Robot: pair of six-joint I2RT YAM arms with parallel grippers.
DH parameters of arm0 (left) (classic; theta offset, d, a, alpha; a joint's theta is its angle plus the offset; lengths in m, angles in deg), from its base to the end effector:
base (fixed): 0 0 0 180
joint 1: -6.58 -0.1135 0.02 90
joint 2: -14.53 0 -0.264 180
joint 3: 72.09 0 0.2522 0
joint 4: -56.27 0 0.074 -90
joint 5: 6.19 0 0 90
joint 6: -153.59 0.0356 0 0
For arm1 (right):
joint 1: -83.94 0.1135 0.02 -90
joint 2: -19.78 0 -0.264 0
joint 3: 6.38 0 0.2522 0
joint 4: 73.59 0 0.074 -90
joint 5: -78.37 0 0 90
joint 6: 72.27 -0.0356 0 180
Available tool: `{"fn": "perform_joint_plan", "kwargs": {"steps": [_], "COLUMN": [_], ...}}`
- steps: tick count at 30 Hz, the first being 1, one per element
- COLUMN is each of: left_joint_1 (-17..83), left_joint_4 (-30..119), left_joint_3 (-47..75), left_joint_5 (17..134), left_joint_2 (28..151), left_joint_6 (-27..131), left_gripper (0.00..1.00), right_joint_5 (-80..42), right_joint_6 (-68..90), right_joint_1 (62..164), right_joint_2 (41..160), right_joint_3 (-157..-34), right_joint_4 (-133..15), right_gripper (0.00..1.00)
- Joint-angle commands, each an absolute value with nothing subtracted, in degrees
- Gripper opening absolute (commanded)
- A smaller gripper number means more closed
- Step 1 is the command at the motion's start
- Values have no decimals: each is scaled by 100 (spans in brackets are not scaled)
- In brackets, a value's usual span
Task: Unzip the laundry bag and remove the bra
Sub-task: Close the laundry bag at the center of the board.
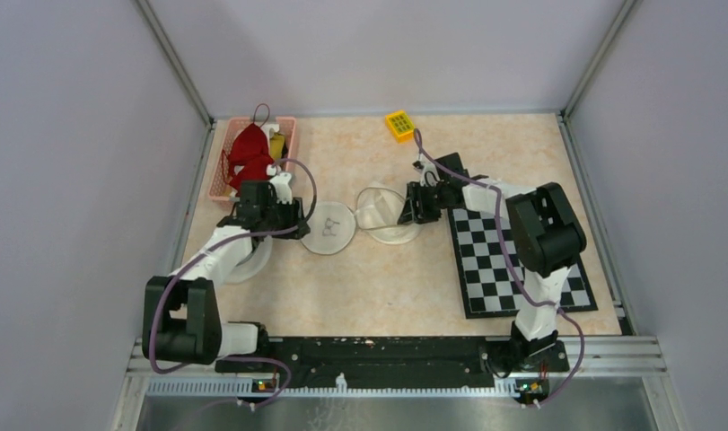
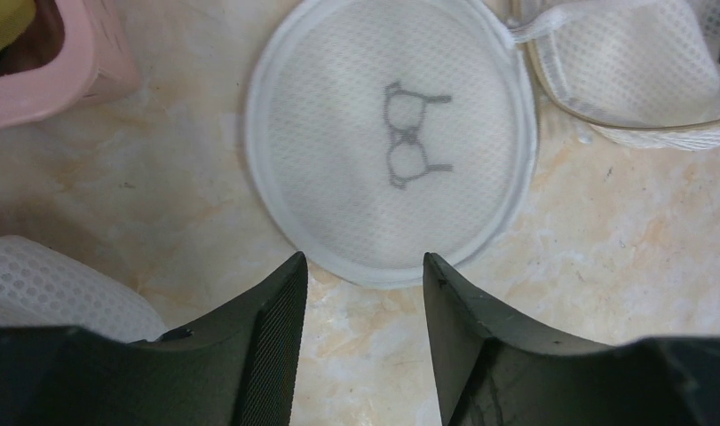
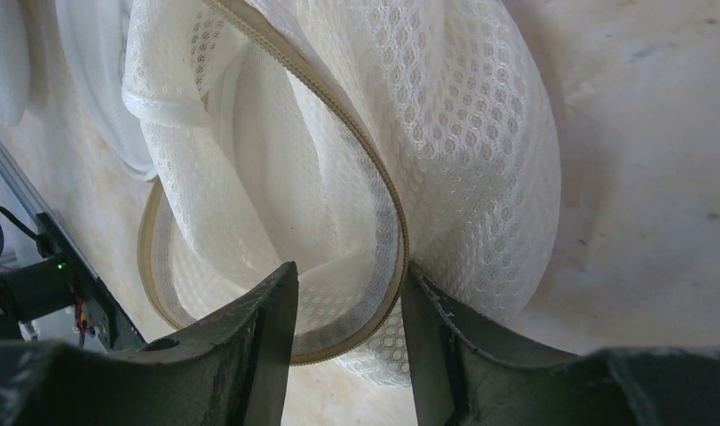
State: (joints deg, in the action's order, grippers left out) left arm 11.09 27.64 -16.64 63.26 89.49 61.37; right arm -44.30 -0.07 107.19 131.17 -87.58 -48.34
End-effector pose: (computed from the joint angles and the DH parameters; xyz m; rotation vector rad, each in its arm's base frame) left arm 0.2590 -0.0330 0.2043 0.2135 2.3870 -0.4863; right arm 0.3537 0.1729 0.1469 -0.3603 2.5853 0.9971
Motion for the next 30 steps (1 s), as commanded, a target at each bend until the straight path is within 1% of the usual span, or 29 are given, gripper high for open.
{"fn": "perform_joint_plan", "kwargs": {"steps": [1,6,13,15,18,20,24,28,30], "left_joint_1": [1276,1291,1344,1375,1378,1378,1378,1383,1379], "left_joint_4": [3311,3398,3653,3719,3783,3859,3753,3632,3438], "left_joint_3": [-1674,-1618,-1566,-1569,-1516,-1469,-1230,-1120,-949], "left_joint_5": [6861,7049,6963,6936,6918,6810,6774,7056,7233], "left_joint_2": [9159,9583,10146,10293,10474,10511,10373,9820,9659], "left_joint_6": [6093,6005,5826,5778,5713,5675,5706,5986,6057], "left_gripper": [52,43,39,34,29,22,0,0,0], "right_joint_5": [-4302,-4453,-4613,-4646,-4698,-4749,-4817,-5054,-5274], "right_joint_6": [307,332,313,314,291,264,237,171,97], "right_joint_1": [10581,10586,10590,10591,10591,10598,10618,10642,10657], "right_joint_2": [12791,12558,12492,12478,12501,12541,12567,12475,12243], "right_joint_3": [-8403,-8283,-8266,-8240,-8217,-8229,-8257,-8316,-8299], "right_joint_4": [-4729,-4792,-4780,-4808,-4859,-4875,-4878,-4933,-5101], "right_gripper": [46,46,46,46,47,47,47,47,48]}}
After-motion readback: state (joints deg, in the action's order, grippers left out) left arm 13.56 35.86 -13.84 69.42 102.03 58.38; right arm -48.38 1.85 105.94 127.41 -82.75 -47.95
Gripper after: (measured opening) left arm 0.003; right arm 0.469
